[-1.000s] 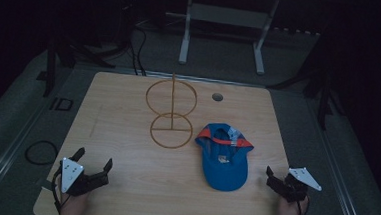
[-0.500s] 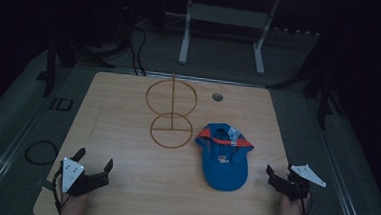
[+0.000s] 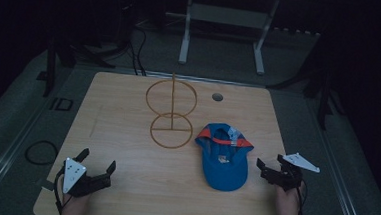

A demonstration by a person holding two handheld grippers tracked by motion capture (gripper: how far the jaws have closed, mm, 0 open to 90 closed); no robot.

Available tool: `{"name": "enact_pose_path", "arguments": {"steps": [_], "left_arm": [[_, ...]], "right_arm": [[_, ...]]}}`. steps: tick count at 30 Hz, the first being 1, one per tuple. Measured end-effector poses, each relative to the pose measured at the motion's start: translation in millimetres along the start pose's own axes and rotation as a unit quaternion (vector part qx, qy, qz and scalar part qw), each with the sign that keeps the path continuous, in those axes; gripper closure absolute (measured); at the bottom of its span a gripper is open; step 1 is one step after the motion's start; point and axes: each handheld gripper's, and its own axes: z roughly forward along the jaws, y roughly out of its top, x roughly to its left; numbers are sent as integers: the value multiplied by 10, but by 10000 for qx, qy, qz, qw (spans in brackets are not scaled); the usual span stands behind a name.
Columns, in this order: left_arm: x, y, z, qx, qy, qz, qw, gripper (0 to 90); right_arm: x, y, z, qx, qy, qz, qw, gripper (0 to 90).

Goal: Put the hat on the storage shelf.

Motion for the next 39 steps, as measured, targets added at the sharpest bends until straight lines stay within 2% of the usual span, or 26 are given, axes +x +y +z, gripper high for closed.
{"name": "enact_pose_path", "arguments": {"steps": [3,8,11,12,15,18,19,26,30,31,32,34,37,39], "left_arm": [[-4,3,0,49,1,18,10000,22],[-8,-1,5,110,0,18,9999,21],[-8,-1,7,132,-41,18,9999,21],[-8,-1,7,132,-41,18,9999,22],[-13,-3,17,165,-172,-10,9997,22],[-21,-2,20,166,-194,25,9997,22],[-27,-2,24,181,-220,52,9996,22],[-46,-3,34,222,-291,126,9993,22],[-49,-2,35,228,-332,124,9991,22],[-50,-2,36,233,-343,125,9991,22],[-50,-1,35,229,-344,137,9991,22],[-49,1,34,230,-357,140,9990,22],[-48,0,38,233,-362,143,9990,22],[-46,1,43,221,-361,111,9990,21]], "right_arm": [[50,66,32,-44,189,-8,9998,126],[136,185,75,-119,84,49,9999,125],[147,275,114,-208,381,222,9988,126],[147,275,114,-208,381,222,9988,126],[189,399,167,-219,486,86,9985,130],[199,454,190,-252,541,58,9982,130],[199,482,208,-231,621,38,9978,130],[232,658,381,-11,760,-151,9970,150],[260,749,454,-6,625,-291,9976,153],[265,765,469,-42,605,-304,9977,165],[272,779,484,-39,587,-320,9978,219],[277,801,533,-5,699,-353,9969,232],[279,810,596,56,724,-368,9967,233],[274,823,708,157,826,-341,9959,236]]}}
